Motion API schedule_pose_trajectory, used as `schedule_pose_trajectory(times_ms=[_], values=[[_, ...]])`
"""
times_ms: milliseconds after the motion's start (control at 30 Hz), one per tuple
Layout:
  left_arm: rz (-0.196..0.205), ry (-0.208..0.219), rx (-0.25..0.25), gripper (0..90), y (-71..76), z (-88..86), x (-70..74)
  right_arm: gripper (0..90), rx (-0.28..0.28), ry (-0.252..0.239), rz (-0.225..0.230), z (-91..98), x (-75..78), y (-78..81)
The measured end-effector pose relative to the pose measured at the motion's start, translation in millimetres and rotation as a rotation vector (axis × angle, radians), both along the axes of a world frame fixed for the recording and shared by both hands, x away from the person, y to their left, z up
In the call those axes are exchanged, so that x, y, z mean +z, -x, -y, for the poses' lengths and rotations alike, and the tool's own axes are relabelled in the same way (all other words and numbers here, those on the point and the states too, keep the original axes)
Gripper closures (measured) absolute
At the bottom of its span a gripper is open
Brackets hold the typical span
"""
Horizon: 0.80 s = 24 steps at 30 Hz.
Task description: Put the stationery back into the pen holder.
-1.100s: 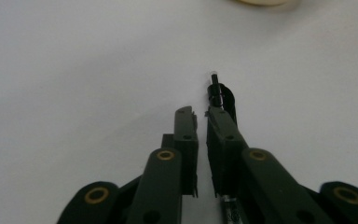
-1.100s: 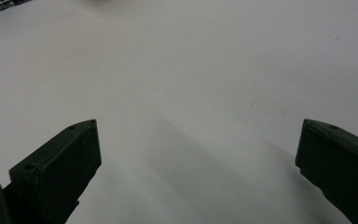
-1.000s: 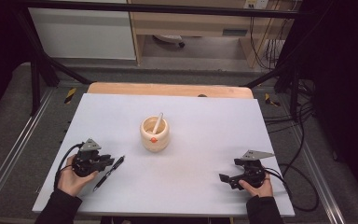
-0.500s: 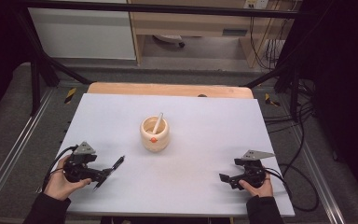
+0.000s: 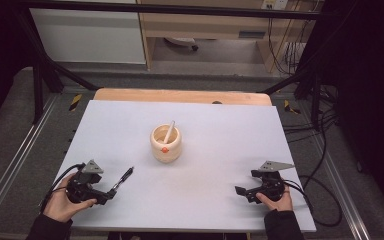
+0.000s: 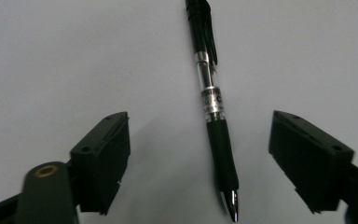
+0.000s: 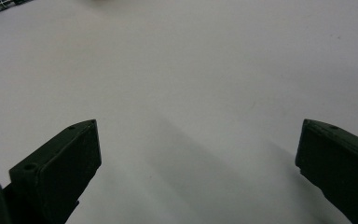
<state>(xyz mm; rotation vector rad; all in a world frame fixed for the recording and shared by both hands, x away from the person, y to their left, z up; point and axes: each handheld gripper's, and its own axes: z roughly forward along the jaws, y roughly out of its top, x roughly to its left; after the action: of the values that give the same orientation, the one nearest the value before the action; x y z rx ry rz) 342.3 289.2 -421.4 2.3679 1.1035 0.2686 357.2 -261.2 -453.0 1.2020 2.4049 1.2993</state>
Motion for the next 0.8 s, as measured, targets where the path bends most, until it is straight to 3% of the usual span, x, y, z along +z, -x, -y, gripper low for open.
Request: schedule_pose_trajectory(times_ms=[267,567,800], values=[[-0.035,0.009,0.0,47.1,3.3,3.5,0.6,0.7,-0.001,0.0,0.0,0.1,0.1,0.0],[-0.087,-0.036,-0.001,62.2,1.8,6.2,-3.0,0.7,-0.001,0.001,0.003,0.5,0.3,-0.1],[-0.089,-0.038,0.003,71.6,2.2,8.2,-3.2,0.7,0.0,0.001,0.003,0.3,0.2,-0.2]])
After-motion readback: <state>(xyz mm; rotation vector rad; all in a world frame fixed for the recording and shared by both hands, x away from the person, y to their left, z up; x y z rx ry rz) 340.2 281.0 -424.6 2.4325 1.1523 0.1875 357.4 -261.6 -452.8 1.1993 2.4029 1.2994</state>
